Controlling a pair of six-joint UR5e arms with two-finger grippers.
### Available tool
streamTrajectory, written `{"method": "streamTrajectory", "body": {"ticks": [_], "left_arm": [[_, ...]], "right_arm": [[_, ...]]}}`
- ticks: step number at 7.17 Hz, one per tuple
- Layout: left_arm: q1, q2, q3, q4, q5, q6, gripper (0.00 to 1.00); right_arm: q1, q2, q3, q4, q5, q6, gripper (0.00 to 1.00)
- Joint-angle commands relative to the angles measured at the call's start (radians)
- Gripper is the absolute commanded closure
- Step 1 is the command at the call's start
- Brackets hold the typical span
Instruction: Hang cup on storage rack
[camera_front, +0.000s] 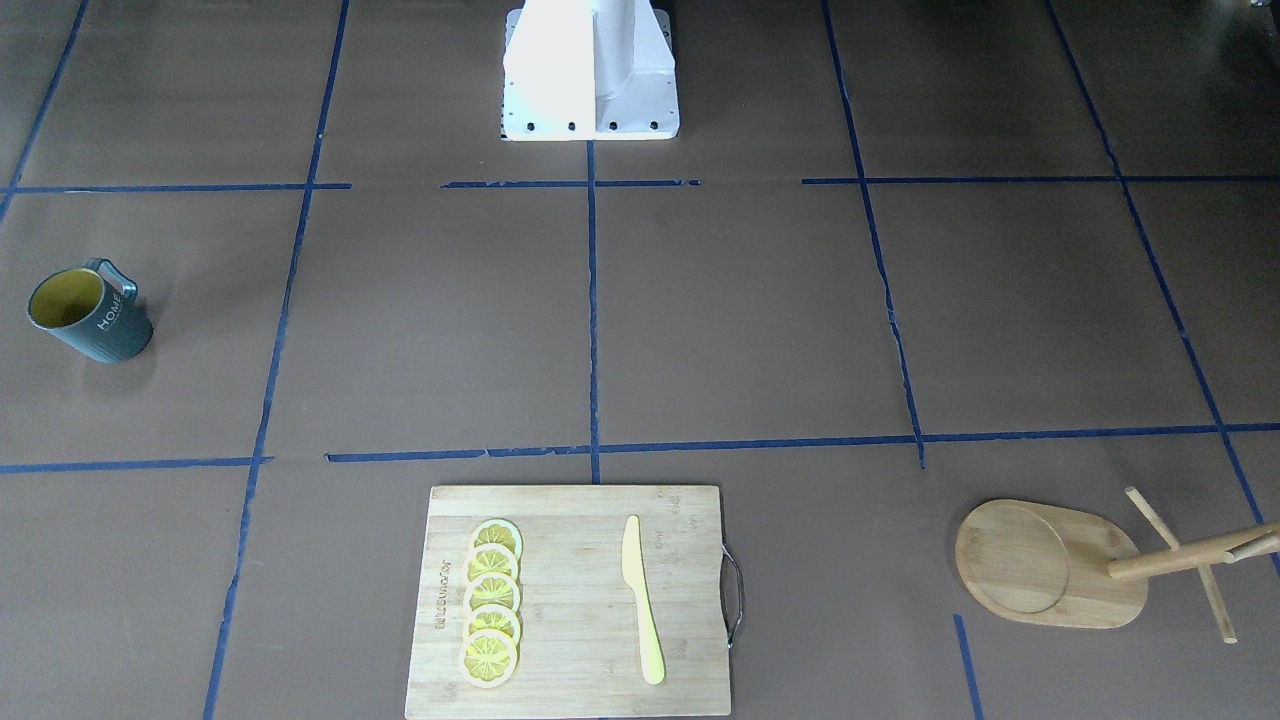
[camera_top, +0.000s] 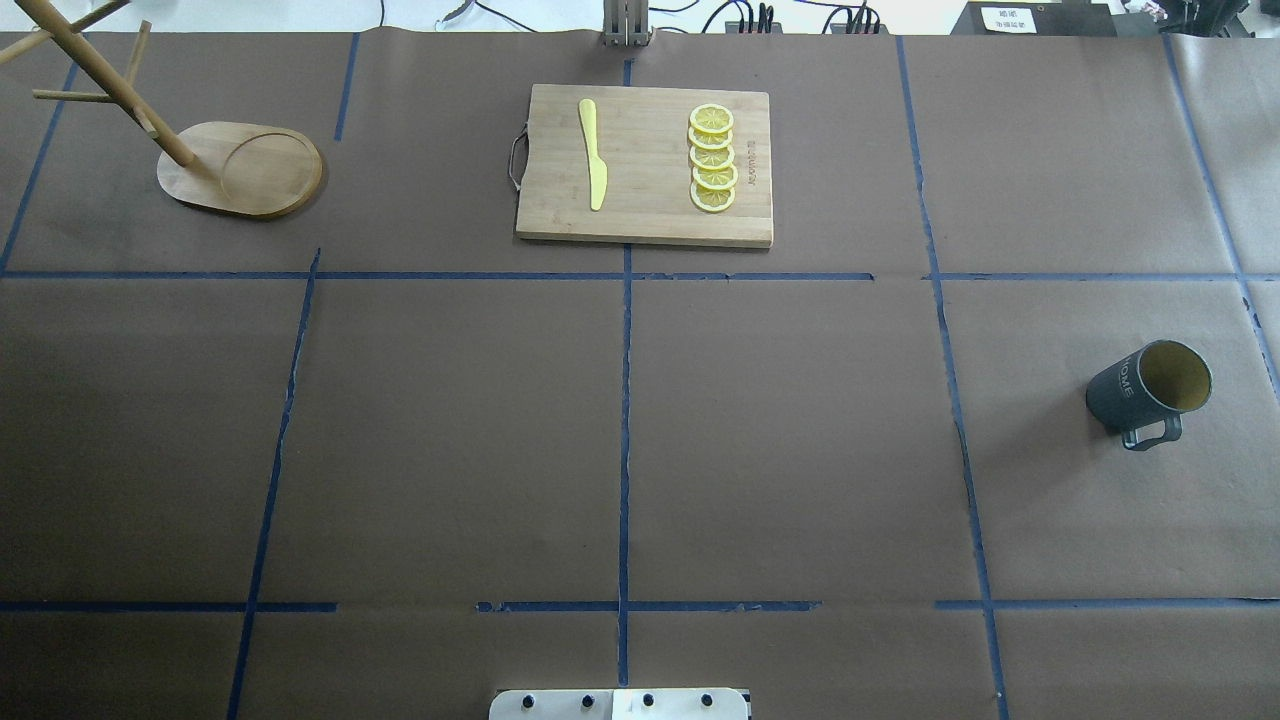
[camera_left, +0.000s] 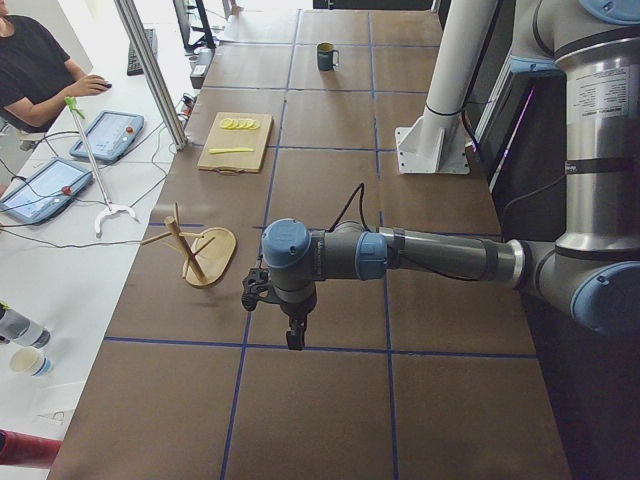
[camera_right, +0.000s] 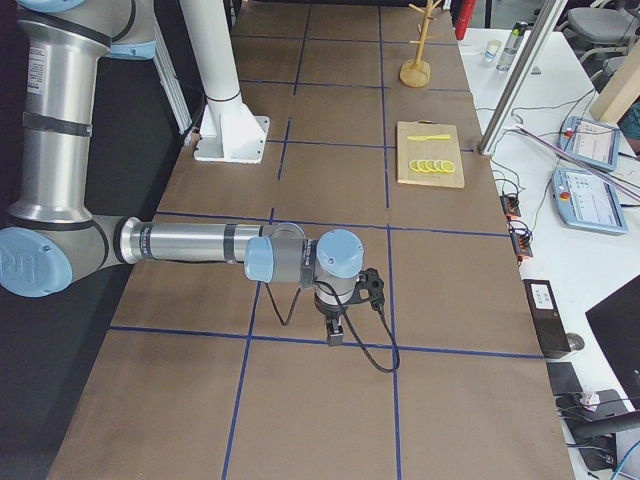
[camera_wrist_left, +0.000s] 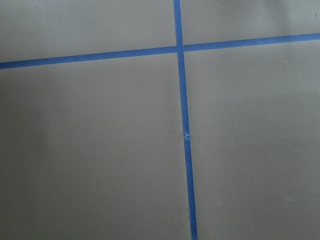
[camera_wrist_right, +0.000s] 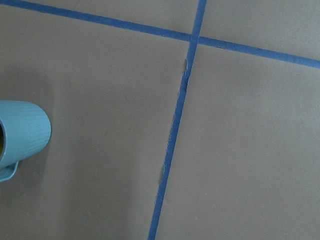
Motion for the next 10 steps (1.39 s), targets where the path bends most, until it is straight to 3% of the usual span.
{"method": "streamTrajectory", "body": {"ticks": [1,8,10], "left_arm": [[0.000,0.010,-0.001,-0.014,0.003,0.003,0.00],[0.005,0.007,0.002,-0.016,0.006,-0.011,0.00],[0.005,0.009,0.000,-0.019,-0.002,-0.009,0.00]], "right_arm": [[0.000,0.000,0.000,0.000,0.001,0.000,0.00],[-0.003,0.000,0.011,0.015,0.005,0.008,0.00],[-0.055,-0.003,0.028,0.049,0.045,0.107,0.01]]}}
